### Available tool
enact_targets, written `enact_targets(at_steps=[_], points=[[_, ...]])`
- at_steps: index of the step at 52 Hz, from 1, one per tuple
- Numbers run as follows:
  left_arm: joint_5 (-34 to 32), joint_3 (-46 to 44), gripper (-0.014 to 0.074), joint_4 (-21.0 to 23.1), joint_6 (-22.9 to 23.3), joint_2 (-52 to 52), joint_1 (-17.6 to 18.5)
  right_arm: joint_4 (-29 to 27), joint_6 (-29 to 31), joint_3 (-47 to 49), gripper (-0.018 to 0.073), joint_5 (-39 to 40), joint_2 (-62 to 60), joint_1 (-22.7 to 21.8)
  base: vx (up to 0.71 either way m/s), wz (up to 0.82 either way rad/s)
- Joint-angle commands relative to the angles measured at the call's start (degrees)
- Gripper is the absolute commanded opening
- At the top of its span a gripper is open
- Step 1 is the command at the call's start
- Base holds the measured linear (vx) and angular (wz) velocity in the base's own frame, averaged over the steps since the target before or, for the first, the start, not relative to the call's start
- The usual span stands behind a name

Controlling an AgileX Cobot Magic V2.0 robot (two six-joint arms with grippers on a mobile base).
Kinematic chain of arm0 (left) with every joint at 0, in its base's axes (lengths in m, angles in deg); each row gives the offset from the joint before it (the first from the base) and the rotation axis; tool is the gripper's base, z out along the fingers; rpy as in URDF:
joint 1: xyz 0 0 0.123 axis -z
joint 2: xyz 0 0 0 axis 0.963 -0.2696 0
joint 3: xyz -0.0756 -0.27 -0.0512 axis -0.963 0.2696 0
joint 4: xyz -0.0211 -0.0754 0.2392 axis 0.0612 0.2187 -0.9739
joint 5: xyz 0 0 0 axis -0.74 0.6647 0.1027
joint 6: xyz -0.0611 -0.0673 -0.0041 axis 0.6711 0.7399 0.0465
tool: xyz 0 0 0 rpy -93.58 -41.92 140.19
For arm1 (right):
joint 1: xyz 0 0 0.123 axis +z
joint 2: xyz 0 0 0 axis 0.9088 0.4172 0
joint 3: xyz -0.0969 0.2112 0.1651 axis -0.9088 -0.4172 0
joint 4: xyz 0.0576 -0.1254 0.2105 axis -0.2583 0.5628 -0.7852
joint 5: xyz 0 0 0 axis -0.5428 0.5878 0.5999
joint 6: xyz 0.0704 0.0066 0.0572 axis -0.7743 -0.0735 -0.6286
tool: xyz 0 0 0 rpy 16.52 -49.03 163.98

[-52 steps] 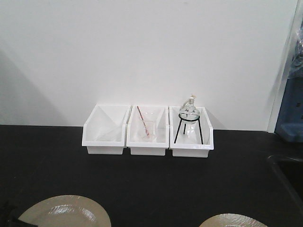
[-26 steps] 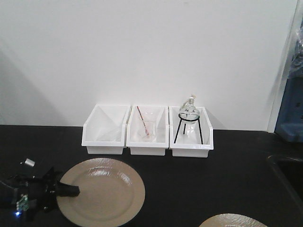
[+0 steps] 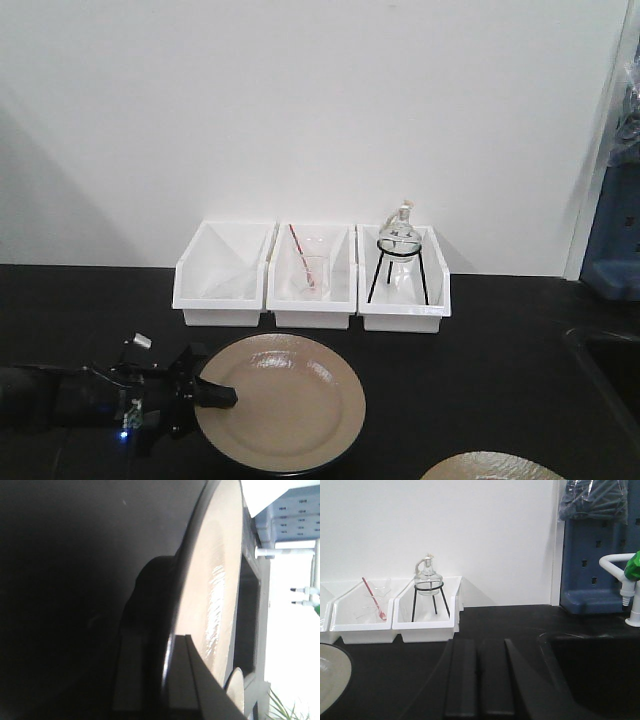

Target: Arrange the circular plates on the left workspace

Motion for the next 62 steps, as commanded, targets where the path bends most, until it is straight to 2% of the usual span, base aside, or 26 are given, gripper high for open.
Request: enact_targets(at_steps=[1, 12, 18, 24, 34, 42, 50, 56, 62], points=[[2.85, -2.23, 0.0000, 6.86, 1.11, 3.29, 0.87, 0.40, 0.50, 2.18, -0.0004, 5.51, 0.32, -0.05, 0.00, 0.00], [-2.07, -2.23, 0.0005, 5.45, 0.98, 2.70, 1.54, 0.40, 0.50, 2.18, -0.0004, 5.51, 0.32, -0.05, 0.00, 0.00], [-3.00, -2.23, 0.0045, 5.19, -1.01, 2.70, 1.74, 0.40, 0.50, 2.18, -0.0004, 5.51, 0.32, -0.05, 0.00, 0.00], [-2.11, -2.23, 0.0160, 5.24, -5.49, 2.70, 2.13, 0.40, 0.50, 2.18, -0.0004, 5.51, 0.32, -0.05, 0.00, 0.00], [-1.76, -2.23, 0.0421, 5.23, -7.10, 2.70, 2.19, 0.40, 0.50, 2.18, -0.0004, 5.51, 0.32, -0.05, 0.00, 0.00], [-2.24, -2.23, 0.0556, 5.19, -10.41, 2.87, 1.36, 0.40, 0.50, 2.18, -0.0004, 5.51, 0.32, -0.05, 0.00, 0.00], [-1.28, -2.23, 0.0569, 3.79, -11.60, 2.94, -0.19, 0.40, 0.50, 2.18, -0.0004, 5.51, 0.32, -0.05, 0.00, 0.00], [-0.96, -2.23, 0.0564, -0.97, -11.52, 3.00, -1.68, 0.40, 0.50, 2.18, -0.0004, 5.51, 0.32, -0.05, 0.00, 0.00], [1.44, -2.23, 0.0559, -3.90, -11.46, 3.00, -3.46, 0.40, 0.50, 2.18, -0.0004, 5.51, 0.32, -0.05, 0.00, 0.00]])
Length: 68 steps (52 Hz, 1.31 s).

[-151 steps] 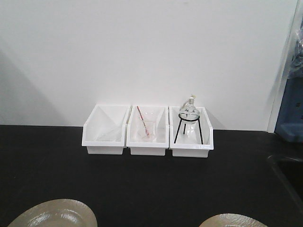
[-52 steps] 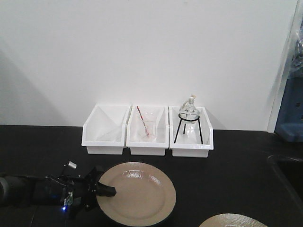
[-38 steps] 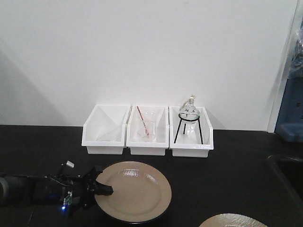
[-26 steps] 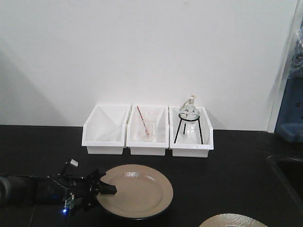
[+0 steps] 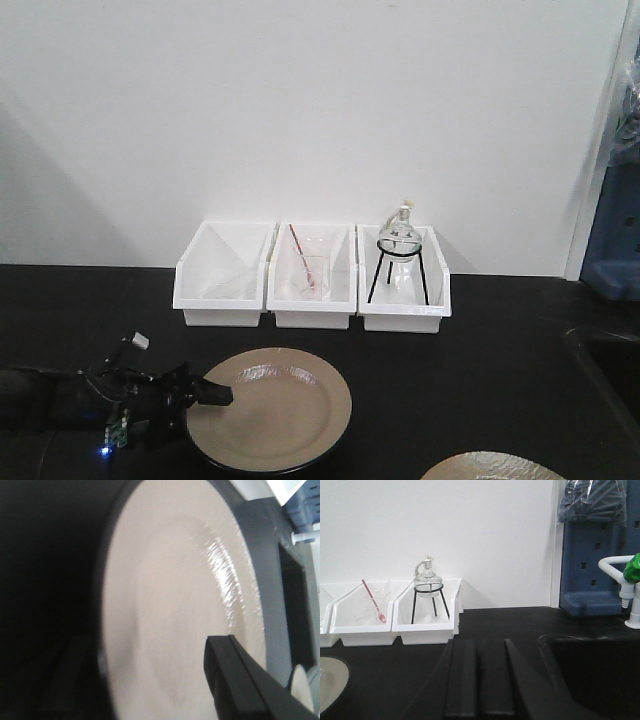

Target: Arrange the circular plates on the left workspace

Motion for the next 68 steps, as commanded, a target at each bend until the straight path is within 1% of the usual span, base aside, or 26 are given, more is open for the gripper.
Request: enact_targets(at_steps=[1, 11, 15, 18, 22, 23, 27, 29, 34, 37, 39, 41, 45, 47, 48, 49, 50, 52, 55, 58, 59, 61, 63, 65, 66, 68], points=[[5.01, -1.60, 0.0556, 0.47, -0.39, 4.25, -1.40, 0.40, 0.50, 2.18, -0.0004, 5.16, 0.32, -0.05, 0.00, 0.00], [8.45, -1.60, 0.0505, 0.43, -0.39, 4.42, -4.38, 0.40, 0.50, 2.18, -0.0004, 5.16, 0.32, -0.05, 0.00, 0.00], [9.04, -1.60, 0.0463, -1.15, -0.33, 5.01, -5.76, 0.40, 0.45, 2.18, -0.0004, 5.14, 0.32, -0.05, 0.00, 0.00], [8.83, -1.60, 0.0409, -3.50, -0.19, 6.17, -7.00, 0.40, 0.44, 2.18, -0.0004, 5.08, 0.32, -0.05, 0.00, 0.00], [8.56, -1.60, 0.0302, -6.49, 0.63, 8.08, -8.67, 0.40, 0.44, 2.18, -0.0004, 5.08, 0.32, -0.05, 0.00, 0.00], [8.50, -1.60, 0.0246, -7.32, 0.76, 9.10, -9.36, 0.40, 0.44, 2.18, -0.0004, 5.08, 0.32, -0.05, 0.00, 0.00], [7.85, -1.60, 0.0099, -10.23, 0.69, 11.75, -10.78, 0.40, 0.37, 2.18, -0.0004, 5.08, 0.32, -0.05, 0.00, 0.00], [7.36, -1.60, -0.0004, -11.84, 0.24, 13.92, -11.59, 0.40, 0.21, 2.18, -0.0004, 5.08, 0.32, -0.05, 0.00, 0.00], [5.44, -1.55, -0.0006, -15.91, -1.13, 19.29, -12.81, 0.14, -0.74, 2.18, -0.0004, 4.84, 0.32, -0.05, 0.00, 0.00], [3.68, -1.15, 0.0000, -18.61, -2.53, 22.94, -12.88, 0.14, -1.46, 2.18, -0.0004, 4.43, 0.32, -0.05, 0.00, 0.00], [2.09, -0.09, 0.0000, -19.94, -4.71, 25.92, -12.88, 0.14, -2.05, 2.18, -0.0004, 4.54, 0.32, -0.05, 0.00, 0.00], [0.60, 1.74, 0.0000, -20.32, -7.51, 29.16, -12.88, 0.14, -2.07, 2.24, -0.0004, 4.88, 0.32, -0.05, 0.00, 0.00], [-3.94, 6.85, 0.0000, -19.47, -12.80, 34.76, -12.83, 0.14, -2.07, 3.34, -0.0004, 3.83, 0.59, -0.16, 0.00, 0.00], [-6.79, 9.57, 0.0000, -18.33, -14.87, 38.07, -12.83, 0.14, -2.07, 4.88, -0.0004, 0.63, 1.89, -0.16, 0.00, 0.00], [-11.03, 16.34, 0.0000, -15.78, -19.48, 43.63, -12.83, 0.09, -2.11, 11.97, -0.0004, -10.90, 5.92, -0.16, 0.00, 0.00], [-12.11, 18.04, 0.0000, -14.81, -20.52, 45.49, -12.83, -0.04, -2.23, 14.33, -0.0004, -16.26, 7.49, -0.16, 0.00, 0.00], [-12.78, 19.68, 0.0001, -14.02, -21.77, 46.80, -12.83, -0.20, -2.37, 15.96, -0.0004, -19.04, 8.60, -0.16, 0.00, 0.00], [-13.30, 22.27, 0.0001, -12.52, -24.36, 48.93, -12.76, -0.76, -2.62, 21.13, -0.0004, -27.09, 12.46, -0.16, 0.00, 0.00], [-13.16, 26.48, 0.0001, -9.57, -30.12, 52.32, -12.76, -2.50, -2.23, 28.14, -0.0002, -37.11, 18.28, -0.16, 0.00, 0.00], [-12.94, 29.80, 0.0001, -6.36, -35.00, 54.76, -12.76, -6.22, 1.10, 34.58, -0.0002, -43.94, 24.24, -0.16, 0.00, 0.00], [-12.85, 30.56, 0.0001, -5.08, -36.08, 55.73, -12.76, -9.08, 3.38, 36.75, -0.0002, -47.18, 26.41, -0.16, 0.00, 0.00], [-12.73, 32.66, 0.0001, -2.78, -38.96, 57.44, -12.76, -13.56, 8.00, 40.17, -0.0002, -50.65, 29.91, -0.16, 0.00, 0.00], [-12.73, 34.19, 0.0001, -1.12, -40.78, 58.63, -12.76, -18.60, 14.48, 43.78, -0.0002, -54.47, 33.87, -0.16, 0.00, 0.00], [-12.67, 35.78, 0.0001, 0.40, -42.26, 59.69, -12.76, -24.98, 21.02, 46.95, -0.0002, -57.82, 37.71, -0.24, 0.00, 0.00], [-12.67, 36.40, 0.0001, 1.26, -42.78, 60.03, -12.76, -27.14, 22.94, 47.90, -0.0002, -59.93, 38.95, -0.49, 0.00, 0.00], [-12.35, 37.28, 0.0001, 2.30, -43.32, 60.28, -12.76, -34.30, 28.21, 50.25, -0.0002, -64.10, 42.71, -2.05, 0.00, 0.00]])
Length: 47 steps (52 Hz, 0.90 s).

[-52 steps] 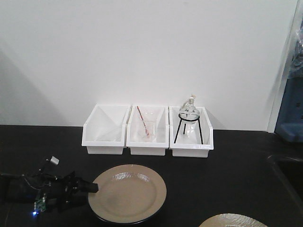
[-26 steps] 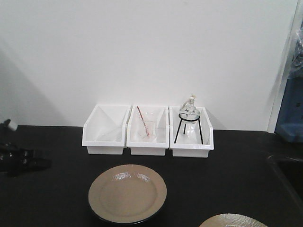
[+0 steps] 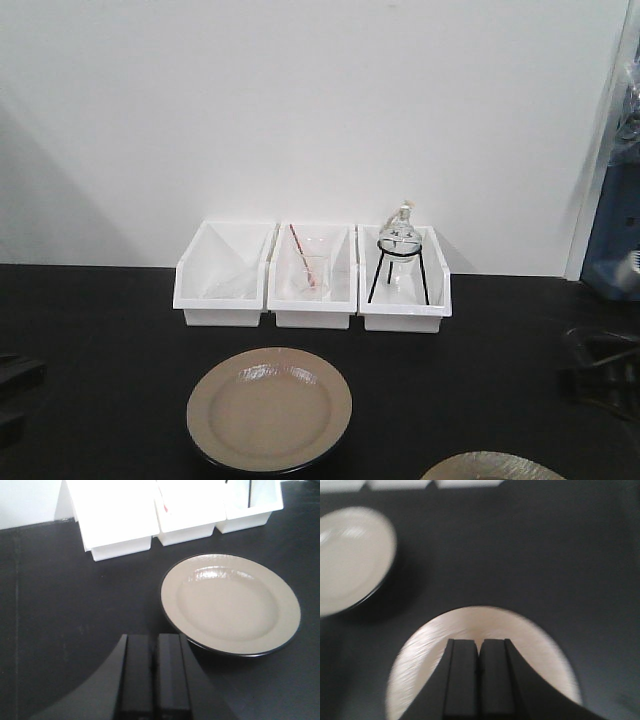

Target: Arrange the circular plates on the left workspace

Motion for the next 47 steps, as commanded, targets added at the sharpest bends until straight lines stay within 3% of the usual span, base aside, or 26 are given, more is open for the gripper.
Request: enact_targets(at_steps=[1, 6, 8, 16, 25, 36, 47], points=[[0.52, 0.93, 0.0001, 6.85, -3.06, 2.62, 0.26, -17.80, 14.17, 7.43, -0.0002, -8.94, 7.16, -2.80, 0.00, 0.00], [2.58, 1.98, 0.0001, 7.21, -3.05, 2.68, 0.26, -30.78, 21.00, 8.45, -0.0002, -17.18, 14.37, -9.76, 0.00, 0.00], [3.21, 2.32, 0.0001, 7.14, -3.05, 2.68, 0.26, -32.95, 22.10, 8.24, -0.0001, -18.93, 16.11, -12.52, 0.00, 0.00], [6.51, 2.33, 0.0001, 7.19, -3.05, 2.68, 0.26, -32.16, 22.94, 6.14, -0.0001, -22.32, 18.86, -23.83, 0.00, 0.00], [8.35, 2.33, 0.0001, 7.24, -3.05, 2.68, 0.26, -30.87, 23.05, -2.33, 0.0009, -19.38, 18.72, -32.32, 0.00, 0.00], [11.29, 2.33, 0.0001, 7.24, -3.00, 2.68, 0.26, -30.63, 27.79, -9.27, 0.0120, -14.83, 18.72, -32.84, 0.00, 0.00], [16.59, 2.33, 0.0001, 6.47, -2.86, 2.68, 0.26, -29.35, 26.93, -9.27, 0.0410, -15.77, 18.72, -32.84, 0.00, 0.00]])
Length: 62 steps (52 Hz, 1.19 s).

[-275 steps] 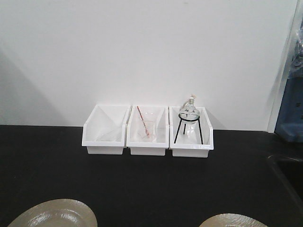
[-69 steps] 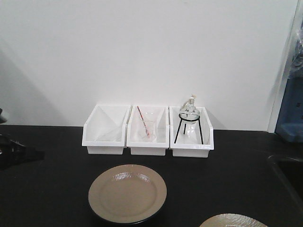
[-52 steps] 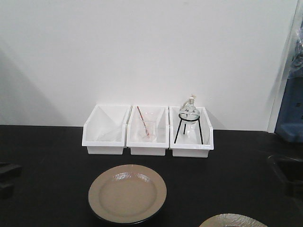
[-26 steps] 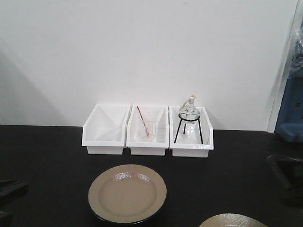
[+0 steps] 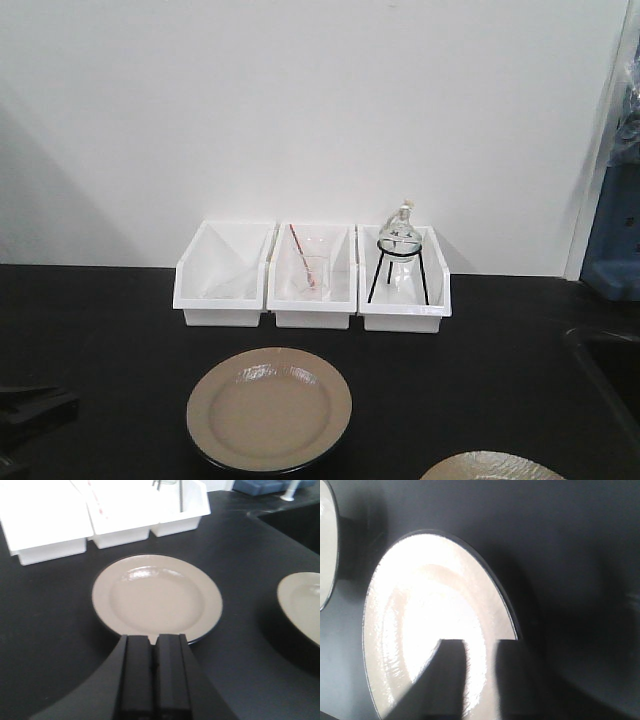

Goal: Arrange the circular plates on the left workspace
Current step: 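Grasp the rim of the other beige plate with the right gripper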

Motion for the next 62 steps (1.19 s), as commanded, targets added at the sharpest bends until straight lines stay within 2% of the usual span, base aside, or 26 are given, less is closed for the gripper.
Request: enact_targets(at_steps=[1, 5, 10, 20, 31, 38, 41, 46, 52, 55, 62], points=[[4.43, -1.51, 0.0001, 2.94, 0.13, 1.32, 0.26, -1.21, 0.10, 1.12, 0.0430, -1.88, -2.48, 0.09, 0.00, 0.00], [6.06, -1.51, 0.0001, 2.67, 0.13, 1.32, 0.26, 0.07, -0.88, 1.12, 0.0541, -1.00, -2.48, 0.09, 0.00, 0.00], [6.71, -1.51, 0.0001, 1.71, 0.13, 1.32, 0.26, 0.26, -1.48, 0.74, 0.0601, -0.19, -2.48, 0.09, 0.00, 0.00], [6.65, -1.51, 0.0001, 1.38, 0.14, 1.32, 0.26, 0.32, -1.46, 0.62, 0.0598, -1.03, -0.11, 1.04, 0.00, 0.00], [6.65, -1.51, 0.0001, 1.32, 0.14, 1.32, 0.26, 0.64, -0.76, 0.62, 0.0585, -1.02, 3.28, 6.77, 0.00, 0.00], [6.95, -1.51, 0.0001, 1.32, 0.20, 1.32, 0.26, 0.64, -0.68, 0.62, 0.0580, -0.34, 5.25, 8.82, 0.00, 0.00], [7.29, -1.51, 0.0001, 1.32, 0.20, 1.32, 0.26, 0.52, -0.66, 0.62, 0.0549, -0.19, 5.71, 9.29, 0.00, 0.00], [7.69, -1.51, 0.0001, 1.25, 0.20, 1.32, 0.26, 0.78, -0.58, 0.62, 0.0422, -0.10, 5.89, 9.22, 0.00, 0.00], [8.02, -1.51, 0.0001, 1.19, 0.20, 1.32, 0.26, 0.97, -0.58, 0.62, 0.0155, 0.05, 5.89, 9.22, 0.00, 0.00], [8.02, -1.51, 0.0001, 1.08, 0.20, 1.32, 0.26, 1.16, -0.58, 0.62, -0.0006, 0.20, 5.89, 9.22, 0.00, 0.00], [8.13, -1.51, 0.0001, 0.05, 0.26, 1.32, 0.26, 1.17, -1.02, 0.62, -0.0011, 0.51, 5.77, 9.17, 0.00, 0.00]])
